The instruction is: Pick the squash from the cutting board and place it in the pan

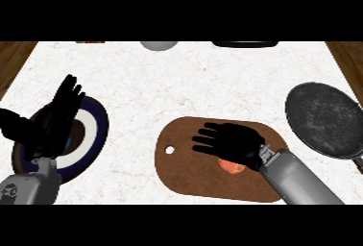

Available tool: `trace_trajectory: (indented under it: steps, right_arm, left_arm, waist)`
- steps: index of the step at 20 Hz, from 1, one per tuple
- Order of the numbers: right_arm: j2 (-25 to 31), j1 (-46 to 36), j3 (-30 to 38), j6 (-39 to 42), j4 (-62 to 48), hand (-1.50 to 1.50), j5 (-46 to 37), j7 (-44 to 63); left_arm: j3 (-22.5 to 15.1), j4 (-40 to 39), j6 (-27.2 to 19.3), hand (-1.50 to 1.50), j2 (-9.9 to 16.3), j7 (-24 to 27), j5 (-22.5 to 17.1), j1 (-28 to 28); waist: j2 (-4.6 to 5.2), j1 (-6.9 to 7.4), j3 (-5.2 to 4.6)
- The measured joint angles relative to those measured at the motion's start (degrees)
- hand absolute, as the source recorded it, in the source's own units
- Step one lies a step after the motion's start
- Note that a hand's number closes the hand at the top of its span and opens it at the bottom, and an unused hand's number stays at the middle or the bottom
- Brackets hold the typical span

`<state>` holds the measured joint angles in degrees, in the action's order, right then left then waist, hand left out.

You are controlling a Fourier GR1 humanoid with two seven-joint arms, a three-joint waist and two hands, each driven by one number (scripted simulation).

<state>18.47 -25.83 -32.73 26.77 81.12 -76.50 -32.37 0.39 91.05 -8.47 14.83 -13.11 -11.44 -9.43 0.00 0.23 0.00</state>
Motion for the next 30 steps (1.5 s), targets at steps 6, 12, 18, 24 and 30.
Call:
trace_trajectory:
  steps: [6,12,18,24,30]
  right_arm:
    - [-3.5,0.9,1.1,-2.6,-5.4,-1.5,-3.0,-1.7]
    - [-5.0,0.3,1.2,-4.6,-8.2,1.5,-5.3,-5.8]
    - [-6.6,0.3,2.9,-7.9,-10.3,1.5,-6.4,-9.6]
    - [-7.5,0.4,5.6,-9.0,-11.3,1.5,-5.5,-12.2]
    - [-8.7,6.0,10.9,-10.5,-5.2,1.5,-3.2,-7.0]
  left_arm:
    - [1.0,-0.4,1.2,0.0,-1.1,0.5,0.9,0.1]
    - [1.9,-0.7,2.1,0.0,-1.7,0.5,1.5,0.0]
    - [2.5,0.7,2.4,0.0,-2.3,-0.5,2.2,0.3]
    - [3.6,-0.1,3.5,0.0,-2.2,-0.3,2.4,0.0]
    - [4.2,-0.1,3.1,0.0,-2.6,-0.6,2.5,0.4]
  waist:
    - [0.01,-0.01,0.0]
    - [-0.16,-0.01,-0.11]
    - [-0.41,0.01,-0.22]
    - [-0.46,-0.11,-0.29]
    - [-0.51,-1.35,-0.18]
